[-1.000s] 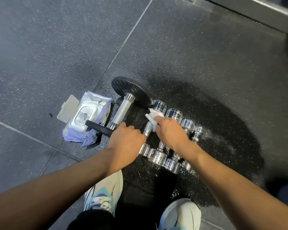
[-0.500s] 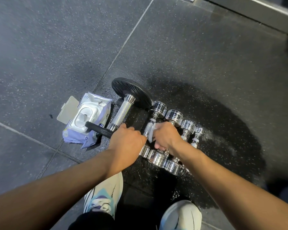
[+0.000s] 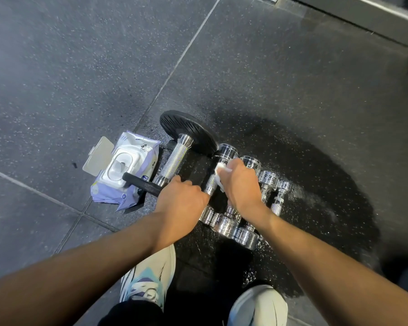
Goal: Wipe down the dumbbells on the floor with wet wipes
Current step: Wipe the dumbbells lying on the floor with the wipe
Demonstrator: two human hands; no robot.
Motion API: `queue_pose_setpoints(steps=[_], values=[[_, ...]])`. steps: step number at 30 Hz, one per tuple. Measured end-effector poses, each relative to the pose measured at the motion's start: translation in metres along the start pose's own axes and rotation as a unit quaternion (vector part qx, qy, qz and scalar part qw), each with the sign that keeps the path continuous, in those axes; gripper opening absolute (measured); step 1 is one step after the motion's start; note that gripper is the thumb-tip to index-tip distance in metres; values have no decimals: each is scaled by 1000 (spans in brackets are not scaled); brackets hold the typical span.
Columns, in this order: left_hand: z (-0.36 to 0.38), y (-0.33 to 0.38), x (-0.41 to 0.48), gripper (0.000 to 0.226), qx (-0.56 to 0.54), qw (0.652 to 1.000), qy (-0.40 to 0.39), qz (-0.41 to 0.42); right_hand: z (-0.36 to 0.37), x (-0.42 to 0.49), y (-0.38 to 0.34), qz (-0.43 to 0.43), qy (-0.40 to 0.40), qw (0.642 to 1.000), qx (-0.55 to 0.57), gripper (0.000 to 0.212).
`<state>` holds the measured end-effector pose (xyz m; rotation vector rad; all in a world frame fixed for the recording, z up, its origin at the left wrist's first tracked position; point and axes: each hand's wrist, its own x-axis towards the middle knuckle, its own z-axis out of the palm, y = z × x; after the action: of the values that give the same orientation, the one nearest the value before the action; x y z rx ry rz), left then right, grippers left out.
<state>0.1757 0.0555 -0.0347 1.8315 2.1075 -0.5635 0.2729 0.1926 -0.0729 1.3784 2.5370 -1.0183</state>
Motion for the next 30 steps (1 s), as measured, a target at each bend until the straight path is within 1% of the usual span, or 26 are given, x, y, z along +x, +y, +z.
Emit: queue_pose_setpoints(steps=[1, 5, 6, 7, 9, 11, 13, 14, 17, 19, 21, 22, 24, 26, 28, 30], values=[[0, 0, 0, 28, 0, 1000, 0, 1, 3, -4, 0, -15, -4, 1000, -11, 24], [0, 0, 0, 33, -7, 1000, 0, 1, 14, -16, -2, -18, -117, 991, -69, 18], [0, 0, 1, 35, -7, 1000, 1, 0, 15, -17, -1, -16, -124, 989, -72, 17], [0, 0, 1, 35, -7, 1000, 0, 0, 14, -16, -1, -6, -123, 991, -60, 19], [1, 0, 1, 32, -8, 1000, 0, 0, 10, -10, 1, 33, -106, 994, 15, 25], [1, 0, 0, 29, -13, 1000, 0, -1, 2, 1, 2, 78, -79, 991, 81, 26], [1, 0, 0, 29, -12, 1000, 0, -2, -3, 11, 3, 89, -57, 991, 83, 29], [1, 0, 0, 29, -10, 1000, 0, -1, -4, 13, 3, 92, -60, 991, 81, 31], [-1, 0, 1, 31, -2, 1000, 0, 5, -2, 6, -5, 105, -115, 986, 64, 36], [-2, 0, 0, 31, 2, 1000, -1, 10, 1, -6, -12, 130, -160, 976, 68, 31], [-2, 0, 0, 33, 4, 1000, 1, 12, 3, -15, -16, 167, -177, 963, 119, 23], [-3, 0, 0, 33, 3, 1000, 2, 11, 3, -16, -17, 184, -165, 956, 157, 21], [-2, 0, 0, 30, 0, 1000, 1, 9, 1, -12, -18, 198, -117, 949, 215, 27], [-2, 0, -1, 29, -2, 1000, -2, 8, 0, -4, -18, 198, -62, 949, 236, 33], [-1, 0, -1, 31, 2, 1000, -3, 7, -1, -2, -19, 168, -21, 965, 200, 33], [-1, 0, -1, 31, 4, 1000, 1, 8, 4, -8, -18, 66, 13, 993, 92, 25]])
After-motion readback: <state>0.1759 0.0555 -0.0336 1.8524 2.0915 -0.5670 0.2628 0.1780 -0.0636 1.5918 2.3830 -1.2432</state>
